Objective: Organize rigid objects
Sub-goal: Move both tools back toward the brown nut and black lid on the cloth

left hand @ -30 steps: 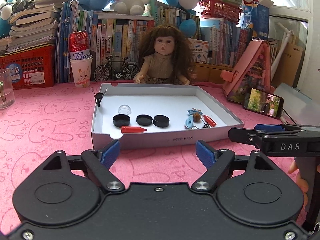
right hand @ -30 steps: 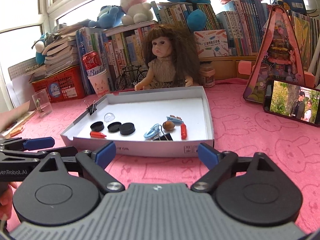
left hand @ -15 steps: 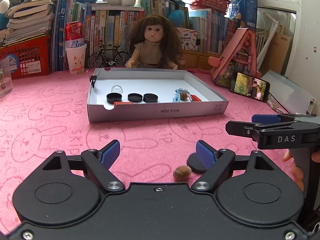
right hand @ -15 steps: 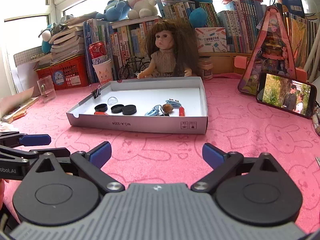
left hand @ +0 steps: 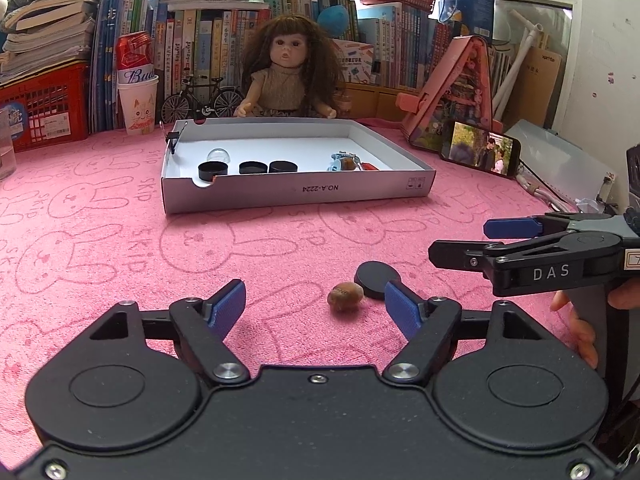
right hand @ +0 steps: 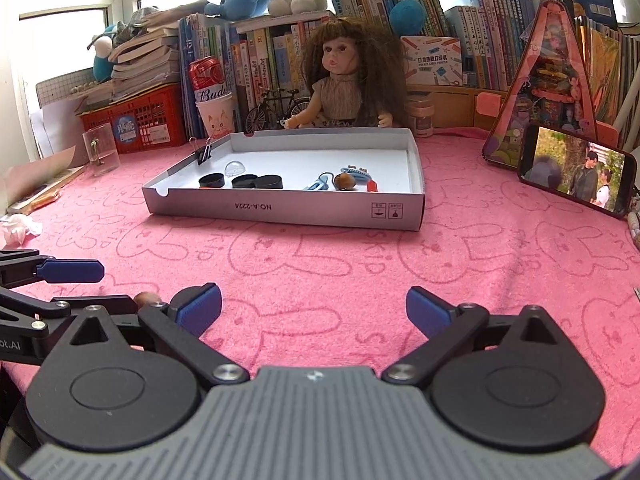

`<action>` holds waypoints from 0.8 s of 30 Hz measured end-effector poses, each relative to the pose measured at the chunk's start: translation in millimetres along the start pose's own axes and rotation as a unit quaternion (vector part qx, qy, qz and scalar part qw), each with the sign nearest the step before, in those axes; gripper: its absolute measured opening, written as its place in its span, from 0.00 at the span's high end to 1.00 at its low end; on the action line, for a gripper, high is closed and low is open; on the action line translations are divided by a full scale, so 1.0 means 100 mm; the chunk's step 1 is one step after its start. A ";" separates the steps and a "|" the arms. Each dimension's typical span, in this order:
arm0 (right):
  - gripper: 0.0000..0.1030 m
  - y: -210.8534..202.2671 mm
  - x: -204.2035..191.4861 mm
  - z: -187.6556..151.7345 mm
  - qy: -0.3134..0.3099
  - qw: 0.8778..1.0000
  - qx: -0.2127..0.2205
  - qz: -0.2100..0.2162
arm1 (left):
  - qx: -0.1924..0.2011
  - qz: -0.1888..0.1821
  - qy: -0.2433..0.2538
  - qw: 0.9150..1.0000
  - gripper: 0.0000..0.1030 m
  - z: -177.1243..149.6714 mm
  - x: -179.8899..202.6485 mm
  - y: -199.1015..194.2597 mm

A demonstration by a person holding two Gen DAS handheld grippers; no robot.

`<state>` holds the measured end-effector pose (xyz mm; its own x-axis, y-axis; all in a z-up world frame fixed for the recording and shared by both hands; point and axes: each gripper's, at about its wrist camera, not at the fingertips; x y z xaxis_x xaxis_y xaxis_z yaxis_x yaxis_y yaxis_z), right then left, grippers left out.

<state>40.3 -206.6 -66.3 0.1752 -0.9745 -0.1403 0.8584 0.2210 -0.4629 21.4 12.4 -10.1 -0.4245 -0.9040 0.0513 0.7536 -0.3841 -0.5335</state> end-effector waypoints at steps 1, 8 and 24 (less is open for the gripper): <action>0.01 0.00 -0.01 -0.01 -0.002 1.000 0.000 0.000 | -0.001 0.000 0.002 1.000 0.32 -0.01 0.01 0.01; 0.01 0.02 -0.09 -0.04 -0.019 1.000 -0.003 0.002 | -0.005 -0.002 0.010 1.000 0.46 -0.03 0.08 0.05; 0.00 0.03 -0.16 -0.07 -0.040 0.999 0.001 -0.006 | -0.003 -0.006 0.010 1.000 0.81 -0.04 0.15 0.11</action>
Point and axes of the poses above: each gripper's, at about its wrist camera, not at the fingertips, and y roughly the way its jaws point, x to its right, z to its top, and after that the axes turned 4 degrees about y, right-handed
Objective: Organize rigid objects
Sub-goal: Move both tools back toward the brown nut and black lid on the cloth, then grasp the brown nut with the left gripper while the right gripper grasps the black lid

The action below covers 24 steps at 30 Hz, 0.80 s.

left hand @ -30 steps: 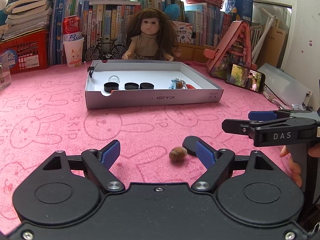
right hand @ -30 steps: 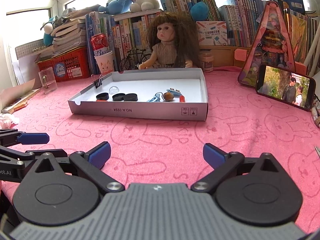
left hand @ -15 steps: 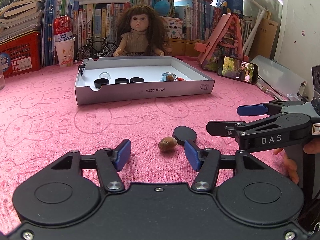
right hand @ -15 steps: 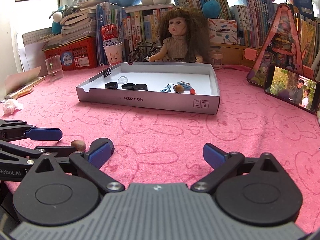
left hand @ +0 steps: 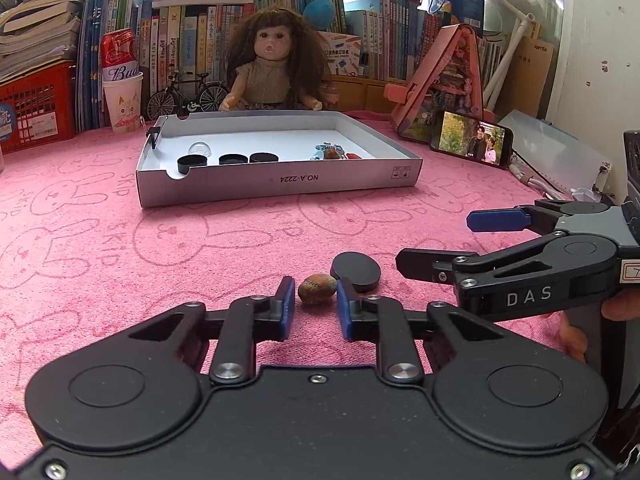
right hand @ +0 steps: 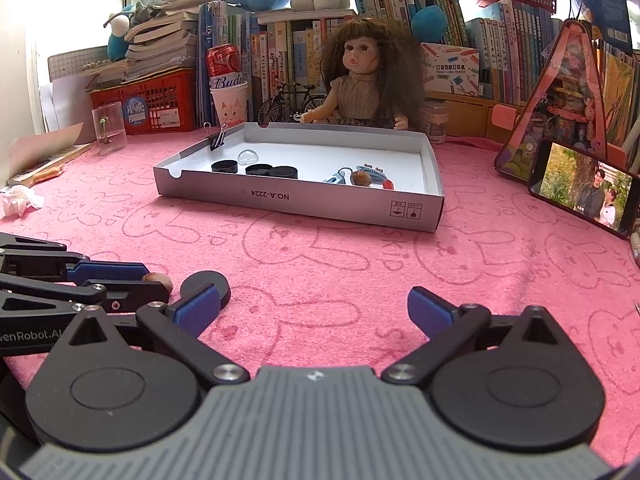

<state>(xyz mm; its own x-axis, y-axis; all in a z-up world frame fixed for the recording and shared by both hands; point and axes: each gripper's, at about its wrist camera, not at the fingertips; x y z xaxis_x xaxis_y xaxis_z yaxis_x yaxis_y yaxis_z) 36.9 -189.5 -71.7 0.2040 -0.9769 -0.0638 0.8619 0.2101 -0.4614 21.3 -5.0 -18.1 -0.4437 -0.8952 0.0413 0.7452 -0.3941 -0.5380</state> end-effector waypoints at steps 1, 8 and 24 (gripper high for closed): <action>0.00 0.00 -0.01 0.00 -0.003 1.000 0.000 0.001 | 0.000 0.001 0.000 1.000 0.81 0.00 0.00 0.00; 0.00 0.00 -0.16 -0.03 -0.045 0.999 0.003 0.011 | 0.001 0.006 -0.009 1.000 0.81 0.02 -0.04 -0.03; 0.13 0.09 -0.40 -0.02 -0.077 0.997 -0.009 0.025 | 0.015 0.023 -0.009 1.000 0.82 0.04 -0.11 -0.09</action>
Point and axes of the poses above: each gripper's, at about its wrist camera, not at the fingertips, and y roughly the way its jaws point, x to its right, z to its top, and after that the axes turned 4 degrees about y, right-handed
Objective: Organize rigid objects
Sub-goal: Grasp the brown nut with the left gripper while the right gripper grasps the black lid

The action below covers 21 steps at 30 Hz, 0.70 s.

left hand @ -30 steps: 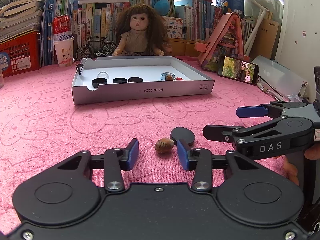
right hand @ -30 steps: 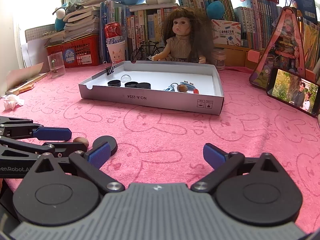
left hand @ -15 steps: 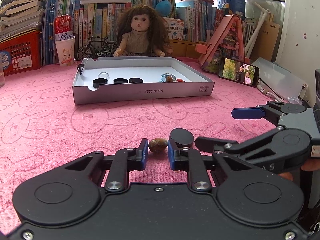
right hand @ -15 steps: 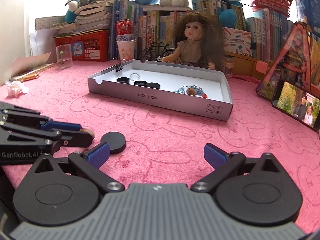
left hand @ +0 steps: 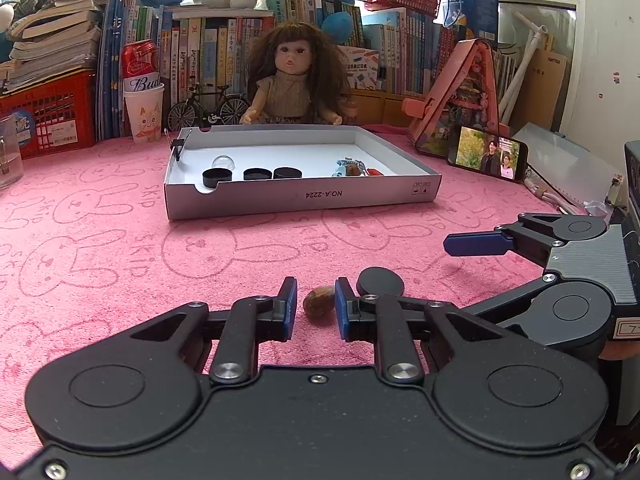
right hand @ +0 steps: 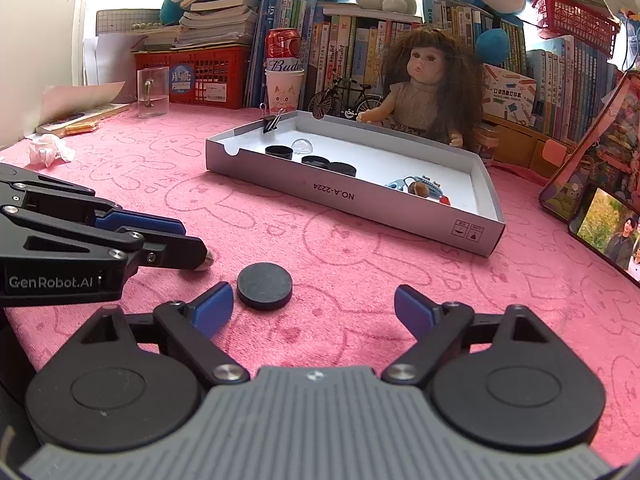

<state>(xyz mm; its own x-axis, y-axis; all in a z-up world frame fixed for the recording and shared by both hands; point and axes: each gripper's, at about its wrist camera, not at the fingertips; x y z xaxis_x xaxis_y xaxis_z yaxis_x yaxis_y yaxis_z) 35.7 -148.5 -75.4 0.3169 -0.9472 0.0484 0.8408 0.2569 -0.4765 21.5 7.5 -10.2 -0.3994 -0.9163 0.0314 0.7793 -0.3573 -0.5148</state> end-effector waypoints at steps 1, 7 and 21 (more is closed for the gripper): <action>0.16 0.00 0.00 0.00 0.002 1.000 0.000 0.002 | 0.000 0.001 0.000 1.000 0.82 0.00 0.00 0.00; 0.31 0.00 -0.03 -0.01 0.006 1.000 0.002 0.015 | -0.004 0.007 -0.004 1.000 0.82 0.00 -0.03 0.02; 0.55 0.00 -0.05 0.01 0.021 0.999 0.011 0.033 | -0.002 0.014 -0.011 1.000 0.81 -0.02 -0.04 0.06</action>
Point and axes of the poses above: each gripper's, at about its wrist camera, not at the fingertips, and y roughly the way its jaws point, x to its right, z to its top, and after that the axes turned 4 degrees about y, right-handed
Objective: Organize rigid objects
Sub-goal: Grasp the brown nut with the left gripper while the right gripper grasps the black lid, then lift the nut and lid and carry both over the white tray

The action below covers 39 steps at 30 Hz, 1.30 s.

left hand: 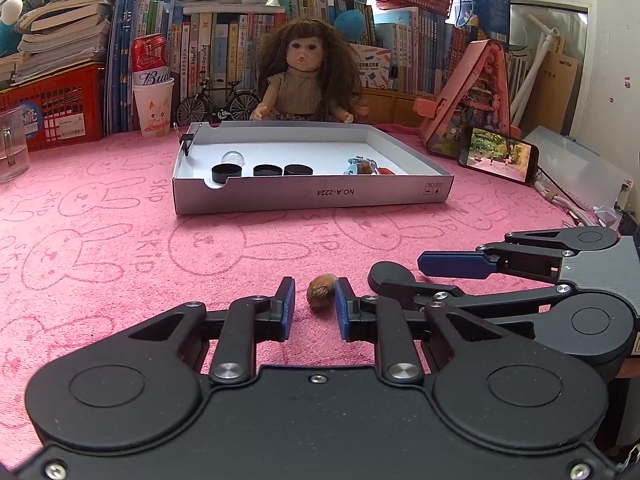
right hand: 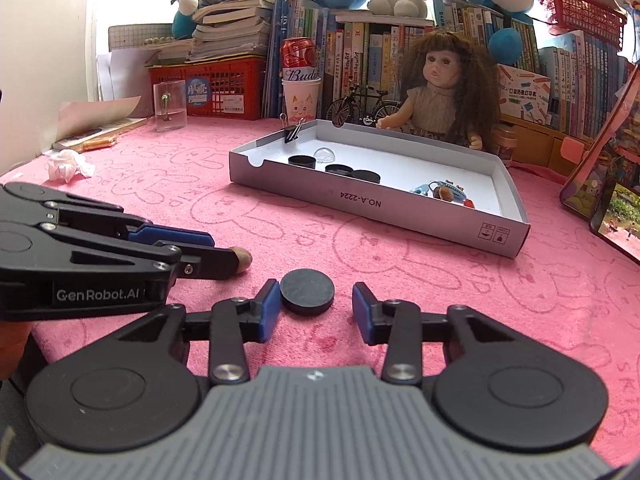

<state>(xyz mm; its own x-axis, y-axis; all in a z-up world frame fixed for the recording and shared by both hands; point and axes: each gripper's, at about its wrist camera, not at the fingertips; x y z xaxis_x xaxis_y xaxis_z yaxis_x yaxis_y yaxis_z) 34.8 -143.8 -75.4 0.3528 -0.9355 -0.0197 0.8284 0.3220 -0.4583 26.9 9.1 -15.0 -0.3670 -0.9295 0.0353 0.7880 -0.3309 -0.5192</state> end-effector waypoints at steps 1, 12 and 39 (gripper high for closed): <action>0.55 0.02 0.00 0.01 0.003 1.000 -0.002 0.001 | 0.001 0.002 0.001 1.000 0.81 0.00 0.01 0.00; 0.65 -0.02 -0.05 -0.01 -0.003 1.000 0.011 -0.012 | -0.005 0.026 0.017 1.000 0.74 -0.03 -0.01 -0.02; 0.65 -0.10 0.14 0.01 0.033 0.995 0.039 -0.083 | 0.001 0.042 -0.023 0.999 0.83 0.13 0.12 0.20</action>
<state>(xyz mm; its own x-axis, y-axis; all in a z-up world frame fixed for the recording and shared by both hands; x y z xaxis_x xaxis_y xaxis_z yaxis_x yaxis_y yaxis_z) 31.7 -159.5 -70.5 0.1804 -0.9836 -0.0082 0.9056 0.1693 -0.3890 44.7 -10.9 -13.6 -0.2767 -0.9605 0.0303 0.8161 -0.2514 -0.5204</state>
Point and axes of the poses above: each gripper's, at about its wrist camera, not at the fingertips, and y roughly the way its jaws point, x to its right, z to its top, and after that the axes turned 4 degrees about y, right-handed
